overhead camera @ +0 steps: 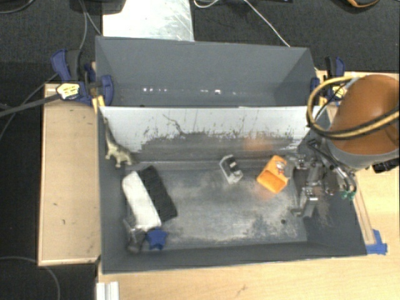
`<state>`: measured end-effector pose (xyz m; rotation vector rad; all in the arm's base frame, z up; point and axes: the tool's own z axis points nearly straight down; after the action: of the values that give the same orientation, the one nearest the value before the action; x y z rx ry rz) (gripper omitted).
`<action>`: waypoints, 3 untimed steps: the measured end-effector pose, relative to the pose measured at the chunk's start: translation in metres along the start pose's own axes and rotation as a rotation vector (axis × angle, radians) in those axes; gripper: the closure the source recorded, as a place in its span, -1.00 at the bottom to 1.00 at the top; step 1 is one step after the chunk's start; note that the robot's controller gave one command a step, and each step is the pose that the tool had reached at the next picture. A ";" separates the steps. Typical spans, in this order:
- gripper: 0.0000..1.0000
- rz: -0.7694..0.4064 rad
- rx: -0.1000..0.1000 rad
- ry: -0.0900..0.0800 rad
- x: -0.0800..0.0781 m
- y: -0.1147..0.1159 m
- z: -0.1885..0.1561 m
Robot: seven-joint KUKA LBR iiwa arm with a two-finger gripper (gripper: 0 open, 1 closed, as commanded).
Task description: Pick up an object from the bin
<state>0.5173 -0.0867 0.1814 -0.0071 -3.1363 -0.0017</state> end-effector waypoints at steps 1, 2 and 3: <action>-1.00 -0.004 0.001 -0.009 -0.002 0.000 -0.005; -1.00 0.140 0.000 -0.012 -0.064 0.017 0.040; 1.00 0.030 0.001 -0.012 -0.040 0.015 0.076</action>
Offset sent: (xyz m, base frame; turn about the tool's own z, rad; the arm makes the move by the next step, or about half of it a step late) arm 0.0742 0.0210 -0.0557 0.1692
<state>0.5574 -0.0718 0.1056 -0.0540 -3.1475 0.0003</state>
